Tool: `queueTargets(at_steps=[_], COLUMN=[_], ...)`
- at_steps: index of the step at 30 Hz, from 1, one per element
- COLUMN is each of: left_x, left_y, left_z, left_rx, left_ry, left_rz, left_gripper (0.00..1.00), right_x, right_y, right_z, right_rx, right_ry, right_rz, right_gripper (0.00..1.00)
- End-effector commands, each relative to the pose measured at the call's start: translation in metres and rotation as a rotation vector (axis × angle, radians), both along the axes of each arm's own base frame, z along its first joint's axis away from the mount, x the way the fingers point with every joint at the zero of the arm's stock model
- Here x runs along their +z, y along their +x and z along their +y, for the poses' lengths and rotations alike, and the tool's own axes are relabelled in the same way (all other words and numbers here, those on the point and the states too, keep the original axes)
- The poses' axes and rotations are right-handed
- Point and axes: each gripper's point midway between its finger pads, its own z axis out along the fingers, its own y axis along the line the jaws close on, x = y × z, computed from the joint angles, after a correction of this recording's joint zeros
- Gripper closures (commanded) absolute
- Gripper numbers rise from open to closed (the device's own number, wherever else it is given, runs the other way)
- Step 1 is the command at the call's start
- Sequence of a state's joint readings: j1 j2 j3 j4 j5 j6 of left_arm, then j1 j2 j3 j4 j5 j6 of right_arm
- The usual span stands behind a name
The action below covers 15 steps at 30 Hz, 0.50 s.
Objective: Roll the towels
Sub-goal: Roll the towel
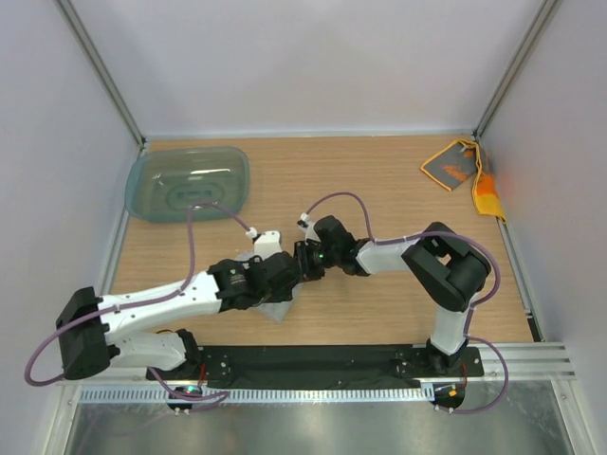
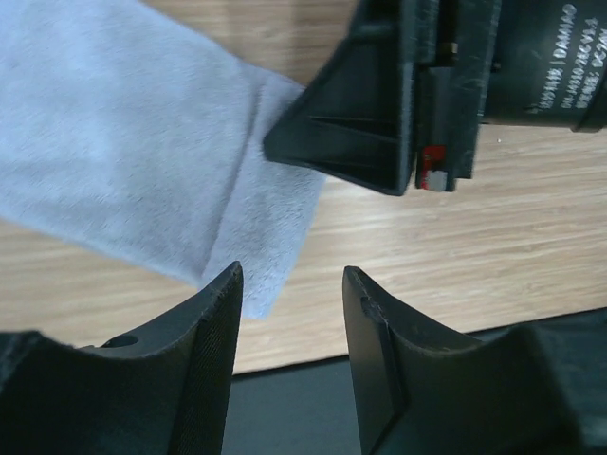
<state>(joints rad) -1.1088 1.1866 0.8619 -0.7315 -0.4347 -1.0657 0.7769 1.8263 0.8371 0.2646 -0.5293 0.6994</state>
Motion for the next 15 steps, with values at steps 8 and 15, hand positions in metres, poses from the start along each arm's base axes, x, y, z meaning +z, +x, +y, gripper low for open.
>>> queueTargets(at_steps=[8,15], left_x=[-0.025,-0.070], left_y=[0.022,0.005], left_z=[-0.033,-0.010], left_rx=[-0.077,-0.052], left_ry=[0.020,0.059], left_rz=[-0.069,0.004], left_gripper=[0.51,0.52], right_x=[-0.006,-0.003], right_y=[0.038,0.051], right_z=[0.014,0.014], right_rx=[0.014,0.013], right_ry=[-0.063,-0.055], right_rz=[-0.053,-0.038], right_gripper=[0.73,0.73])
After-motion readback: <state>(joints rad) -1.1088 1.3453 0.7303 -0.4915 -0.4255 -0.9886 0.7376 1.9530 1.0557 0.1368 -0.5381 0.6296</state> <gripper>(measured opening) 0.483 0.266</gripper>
